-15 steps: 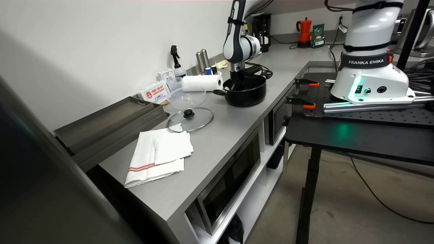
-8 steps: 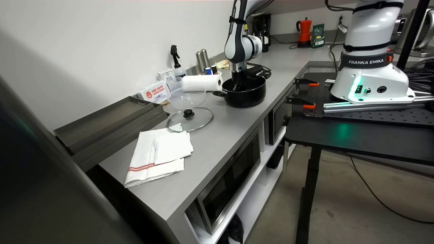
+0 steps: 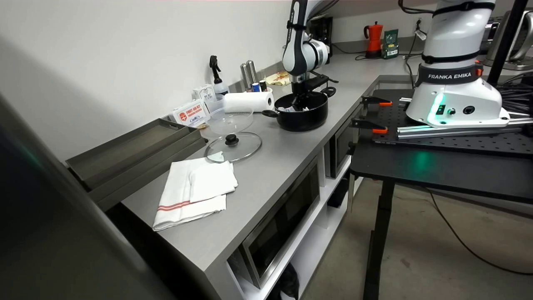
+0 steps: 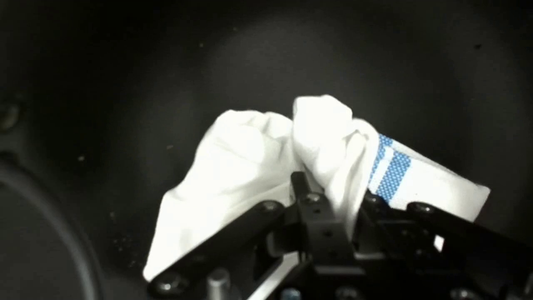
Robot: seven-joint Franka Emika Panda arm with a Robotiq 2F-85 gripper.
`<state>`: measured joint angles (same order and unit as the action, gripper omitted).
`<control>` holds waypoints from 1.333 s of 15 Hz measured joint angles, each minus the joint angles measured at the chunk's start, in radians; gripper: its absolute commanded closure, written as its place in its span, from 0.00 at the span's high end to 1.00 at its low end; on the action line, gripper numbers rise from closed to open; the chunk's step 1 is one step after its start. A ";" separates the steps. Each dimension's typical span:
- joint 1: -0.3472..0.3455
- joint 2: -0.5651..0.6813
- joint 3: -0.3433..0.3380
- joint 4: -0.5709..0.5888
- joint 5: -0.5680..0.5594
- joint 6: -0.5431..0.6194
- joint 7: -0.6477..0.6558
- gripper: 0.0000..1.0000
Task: Pick up the towel from the countertop, wipe inside the black pot and put the towel back on the table.
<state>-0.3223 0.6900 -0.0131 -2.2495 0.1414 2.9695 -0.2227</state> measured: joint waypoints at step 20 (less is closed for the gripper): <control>0.081 -0.117 -0.063 -0.184 -0.074 -0.058 0.056 0.03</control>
<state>-0.2409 0.5730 -0.0757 -2.4337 0.0675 2.9120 -0.1662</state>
